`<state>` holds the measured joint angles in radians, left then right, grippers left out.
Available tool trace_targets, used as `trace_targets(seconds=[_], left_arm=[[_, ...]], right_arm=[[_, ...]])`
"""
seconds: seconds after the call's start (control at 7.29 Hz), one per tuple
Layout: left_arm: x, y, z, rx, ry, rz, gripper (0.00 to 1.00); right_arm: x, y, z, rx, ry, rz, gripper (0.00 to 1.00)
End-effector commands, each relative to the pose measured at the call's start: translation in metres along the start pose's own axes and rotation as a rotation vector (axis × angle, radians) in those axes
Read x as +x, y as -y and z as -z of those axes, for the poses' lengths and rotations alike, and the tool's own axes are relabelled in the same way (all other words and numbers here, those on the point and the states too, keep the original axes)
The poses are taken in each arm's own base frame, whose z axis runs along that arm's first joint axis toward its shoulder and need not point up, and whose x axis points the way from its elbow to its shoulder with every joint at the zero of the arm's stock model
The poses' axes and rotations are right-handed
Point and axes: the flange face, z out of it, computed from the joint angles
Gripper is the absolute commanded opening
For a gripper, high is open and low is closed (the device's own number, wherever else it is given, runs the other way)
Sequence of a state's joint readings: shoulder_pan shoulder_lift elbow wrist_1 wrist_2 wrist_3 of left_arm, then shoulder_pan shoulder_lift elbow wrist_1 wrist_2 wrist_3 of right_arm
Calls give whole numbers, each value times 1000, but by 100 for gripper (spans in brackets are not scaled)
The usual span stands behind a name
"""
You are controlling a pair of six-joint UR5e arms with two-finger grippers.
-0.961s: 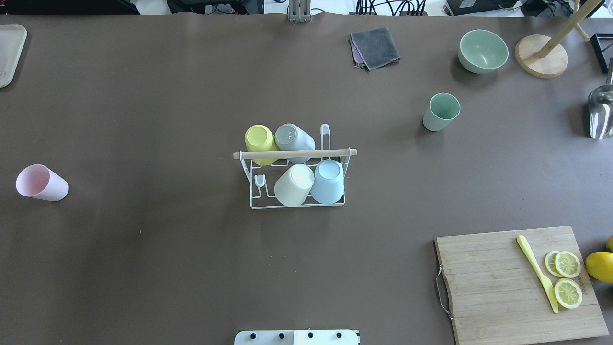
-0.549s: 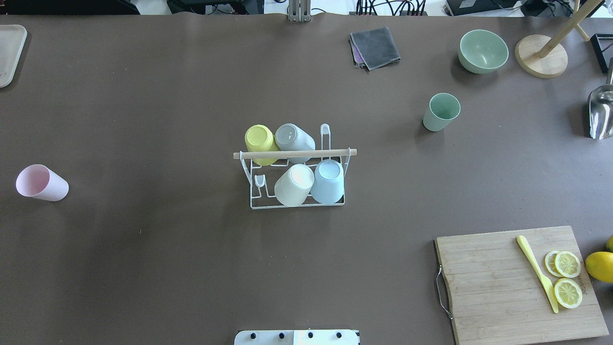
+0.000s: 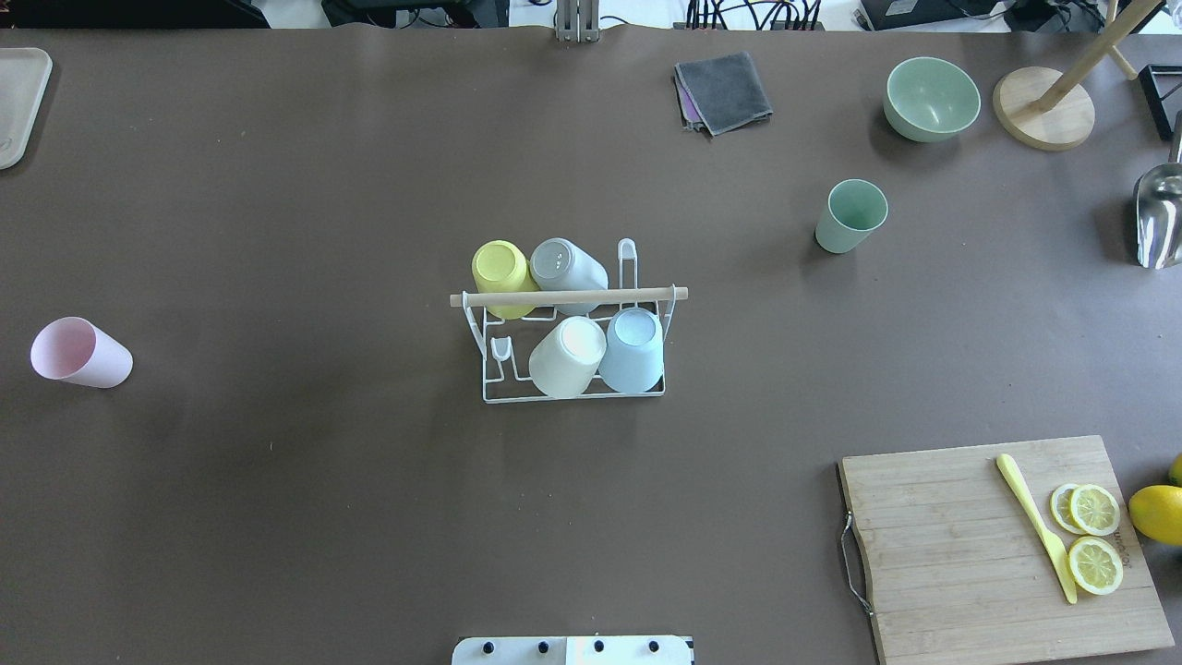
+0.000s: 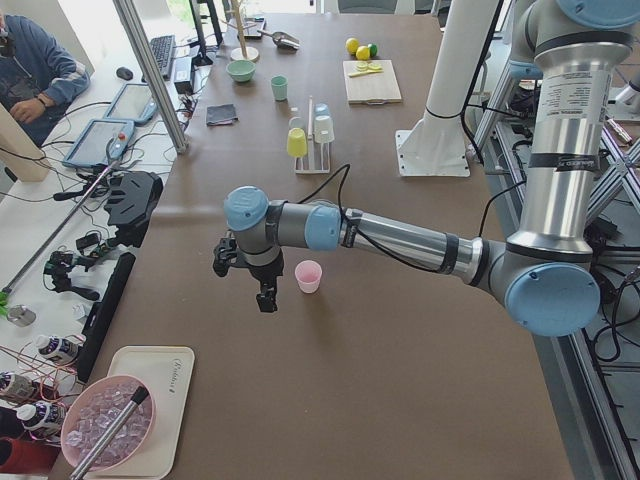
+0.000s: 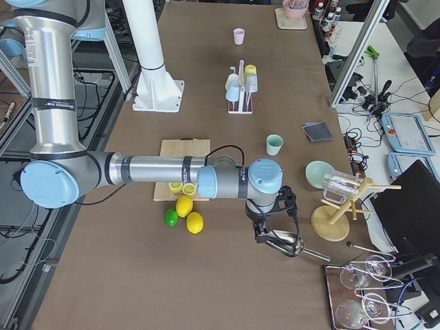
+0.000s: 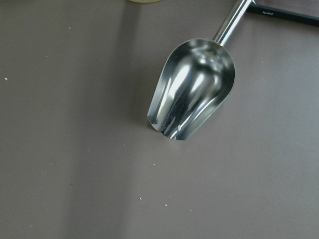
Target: Place cup on cup holder
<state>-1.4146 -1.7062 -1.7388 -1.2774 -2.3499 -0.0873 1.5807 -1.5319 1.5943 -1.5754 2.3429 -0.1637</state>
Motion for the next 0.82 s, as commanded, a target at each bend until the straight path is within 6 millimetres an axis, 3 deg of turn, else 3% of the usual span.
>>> trace_targets(seconds=[0.0,0.14,0.41,0.69], left_arm=[[47,26,24,-52,5,15,99],[65,23,5,-155,17,51,99],[98,30,12,-227,29,79,99],[110,25,3,-359,58,174,99]], right_arm=[[-35,37,4,11,2,5,100],[-52,49,0,7,6,3,100],[-81,66,3,16,12,-20,100],[-98,79,1,14,11,7,100]])
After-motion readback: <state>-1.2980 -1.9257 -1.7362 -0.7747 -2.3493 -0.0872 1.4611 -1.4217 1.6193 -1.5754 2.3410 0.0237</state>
